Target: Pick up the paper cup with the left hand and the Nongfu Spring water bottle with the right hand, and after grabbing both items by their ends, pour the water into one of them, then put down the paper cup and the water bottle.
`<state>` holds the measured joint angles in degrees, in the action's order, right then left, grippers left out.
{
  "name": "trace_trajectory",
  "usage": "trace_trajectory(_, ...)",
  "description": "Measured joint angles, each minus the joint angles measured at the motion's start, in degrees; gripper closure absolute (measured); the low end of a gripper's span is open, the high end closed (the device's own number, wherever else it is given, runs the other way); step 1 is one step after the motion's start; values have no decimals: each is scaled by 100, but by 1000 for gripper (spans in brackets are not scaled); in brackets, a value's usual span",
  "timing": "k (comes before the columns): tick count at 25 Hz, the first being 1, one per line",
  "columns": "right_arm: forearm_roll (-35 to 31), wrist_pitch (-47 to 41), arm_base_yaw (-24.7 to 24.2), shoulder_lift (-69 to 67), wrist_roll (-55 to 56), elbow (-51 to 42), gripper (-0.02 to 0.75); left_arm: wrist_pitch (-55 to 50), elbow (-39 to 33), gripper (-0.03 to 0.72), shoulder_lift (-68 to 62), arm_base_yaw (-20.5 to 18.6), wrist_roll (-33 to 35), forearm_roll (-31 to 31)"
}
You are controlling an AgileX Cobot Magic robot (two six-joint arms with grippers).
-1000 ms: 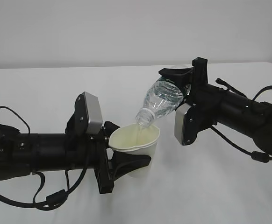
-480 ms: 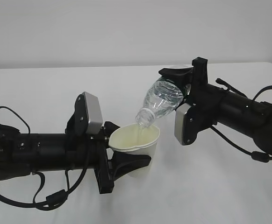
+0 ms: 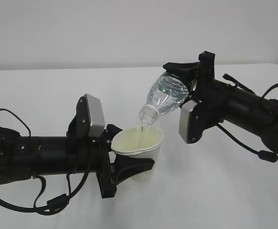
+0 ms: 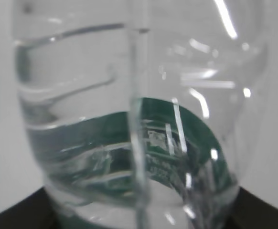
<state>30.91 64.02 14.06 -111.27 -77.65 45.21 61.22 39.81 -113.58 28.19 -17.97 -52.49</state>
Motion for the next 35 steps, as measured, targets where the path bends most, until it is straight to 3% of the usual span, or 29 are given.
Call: trace_trajectory(35, 0, 0, 0, 0, 0, 0, 318, -6, 0, 268, 0, 0, 0, 0)
